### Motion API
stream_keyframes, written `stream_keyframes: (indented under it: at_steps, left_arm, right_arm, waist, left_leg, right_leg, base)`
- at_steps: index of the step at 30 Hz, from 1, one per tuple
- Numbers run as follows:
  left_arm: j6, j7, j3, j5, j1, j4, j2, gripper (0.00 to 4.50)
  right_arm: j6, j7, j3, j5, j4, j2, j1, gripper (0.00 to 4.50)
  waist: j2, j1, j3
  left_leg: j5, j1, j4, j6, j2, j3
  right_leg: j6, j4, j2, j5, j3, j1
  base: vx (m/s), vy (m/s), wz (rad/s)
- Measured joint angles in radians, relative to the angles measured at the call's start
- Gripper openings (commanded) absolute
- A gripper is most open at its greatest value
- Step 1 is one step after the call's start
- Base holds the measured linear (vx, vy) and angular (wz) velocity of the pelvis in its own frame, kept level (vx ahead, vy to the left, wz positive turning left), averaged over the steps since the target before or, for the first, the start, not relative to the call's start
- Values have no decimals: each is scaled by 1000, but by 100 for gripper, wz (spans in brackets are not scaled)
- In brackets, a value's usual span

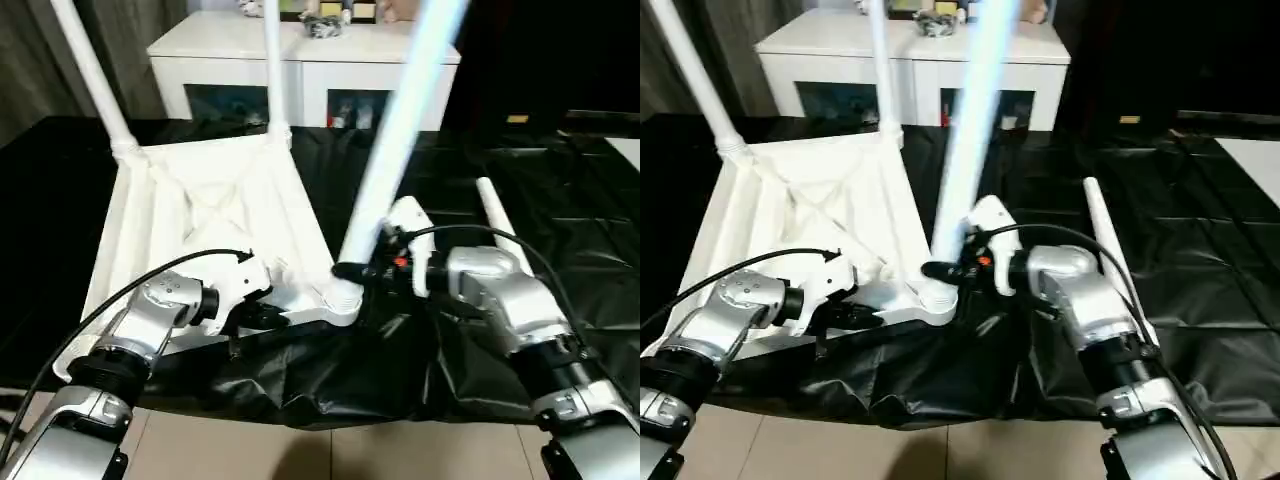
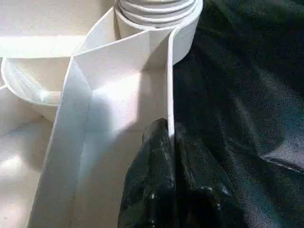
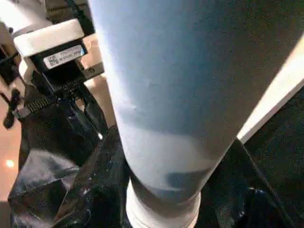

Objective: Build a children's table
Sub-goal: Rotate leg to tighten

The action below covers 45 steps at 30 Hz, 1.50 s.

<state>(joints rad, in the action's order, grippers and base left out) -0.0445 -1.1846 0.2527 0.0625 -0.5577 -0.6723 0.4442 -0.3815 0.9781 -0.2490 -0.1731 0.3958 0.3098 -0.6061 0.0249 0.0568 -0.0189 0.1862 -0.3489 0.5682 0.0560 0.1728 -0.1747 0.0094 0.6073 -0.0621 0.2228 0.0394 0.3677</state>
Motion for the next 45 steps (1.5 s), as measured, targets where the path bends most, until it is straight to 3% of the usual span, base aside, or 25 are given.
stream_keyframes:
  at_steps: [3,13,36,40,45]
  left_arm:
    - [0,0,0,0,0,0,1,0]
    - [-17,0,0,10,1,-3,7,0]
    - [-23,54,-7,11,3,-13,5,0]
    - [-68,125,-32,11,-2,-10,-31,0]
    - [-215,236,-59,10,-2,59,-107,0]
  right_arm:
    - [0,4,-25,22,12,-6,-27,182]
    - [21,-15,-25,29,61,-43,-33,182]
    - [105,-201,-1,30,77,-111,15,182]
    - [98,-338,30,52,80,-161,17,182]
    - [54,-536,87,71,77,-235,8,182]
  waist:
    - [-1,-2,-1]
    - [-4,-6,1]
    - [0,-23,-4]
    - [4,-27,-13]
    - [12,-30,-23]
  left_leg:
    - [0,0,0,0,0,0]
    - [0,8,-8,1,0,0]
    - [3,15,-15,4,-2,2]
    - [3,15,-16,4,-3,4]
    - [3,16,-18,4,-4,9]
  right_leg:
    - [0,-2,0,0,0,2]
    - [0,-7,1,0,0,-1]
    - [0,-33,1,0,1,0]
    - [1,-38,1,0,3,4]
    - [1,-54,0,1,10,6]
  base:
    - [0,0,0]
    - [0,0,0]
    - [0,0,0]
    - [0,0,0]
    - [0,0,0]
